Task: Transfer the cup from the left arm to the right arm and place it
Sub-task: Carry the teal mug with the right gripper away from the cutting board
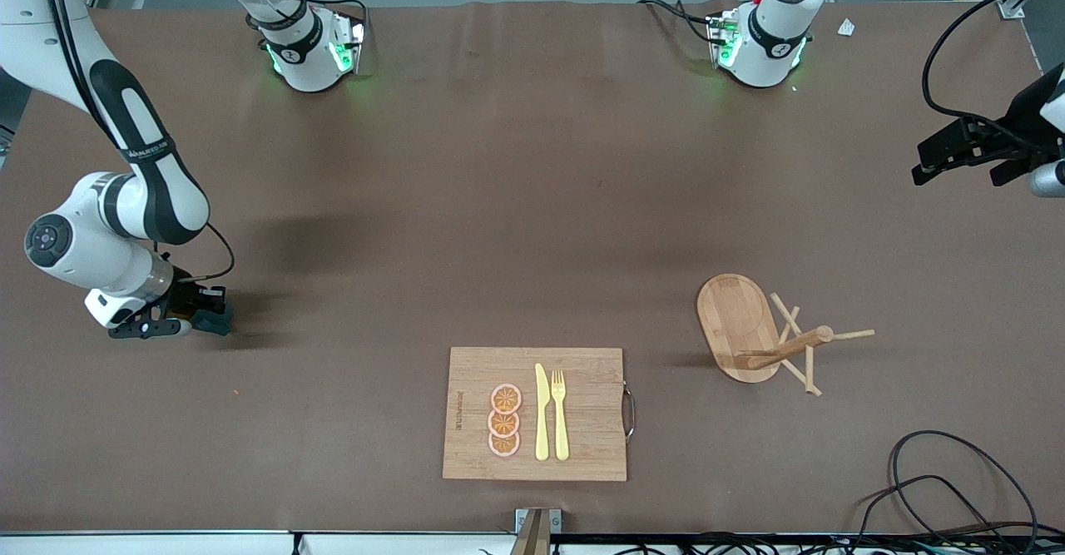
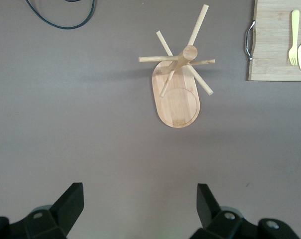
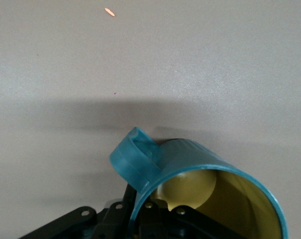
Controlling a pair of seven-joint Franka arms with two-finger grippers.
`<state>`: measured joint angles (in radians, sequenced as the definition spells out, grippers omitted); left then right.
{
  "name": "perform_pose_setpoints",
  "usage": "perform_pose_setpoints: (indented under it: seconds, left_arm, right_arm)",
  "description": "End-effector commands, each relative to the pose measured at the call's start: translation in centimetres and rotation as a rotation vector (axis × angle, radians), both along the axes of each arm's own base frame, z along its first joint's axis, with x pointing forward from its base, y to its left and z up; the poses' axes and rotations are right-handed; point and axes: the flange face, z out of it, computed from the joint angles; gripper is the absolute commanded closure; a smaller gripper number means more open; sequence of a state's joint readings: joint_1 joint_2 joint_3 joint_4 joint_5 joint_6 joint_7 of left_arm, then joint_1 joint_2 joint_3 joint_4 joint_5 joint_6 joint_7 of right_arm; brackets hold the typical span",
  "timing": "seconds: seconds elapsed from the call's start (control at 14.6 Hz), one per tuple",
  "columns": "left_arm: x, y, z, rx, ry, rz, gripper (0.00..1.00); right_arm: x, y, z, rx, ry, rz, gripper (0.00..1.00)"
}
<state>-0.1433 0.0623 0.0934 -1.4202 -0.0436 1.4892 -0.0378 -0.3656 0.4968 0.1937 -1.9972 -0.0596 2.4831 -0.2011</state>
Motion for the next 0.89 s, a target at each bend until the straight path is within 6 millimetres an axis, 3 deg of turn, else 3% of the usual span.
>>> perform_pose_setpoints:
  seconds: [0.0, 0.14, 0.34, 0.55, 0.82]
  left_arm:
    - [-0.1, 0.1, 0.2, 0.015, -0.012, 0.008, 0.00]
    - [-0.1, 0.1, 0.2, 0.015, -0.012, 0.008, 0.00]
    - [-0.1, 0.1, 0.3, 0.014, -0.018, 0.008, 0.00]
    - [0.0, 0.0, 0.2, 0.014, -0.017, 0.006, 0.00]
    - [0.0, 0.0, 0.2, 0.014, -0.017, 0.008, 0.00]
  right_arm:
    - [-0.5, 0.3, -0.7, 0.022, 0.022, 0.002, 0.47]
    - [-0.5, 0.2, -0.6, 0.021, 0.018, 0.007, 0.29]
    - [-0.2, 0.1, 0.0, 0.023, 0.029, 0.027, 0.12]
    - [-0.2, 0.2, 2.1, 0.024, 0.073, 0.036, 0.04]
    - [-0.2, 0.5, 6.0, 0.011, 0.092, 0.047, 0.00]
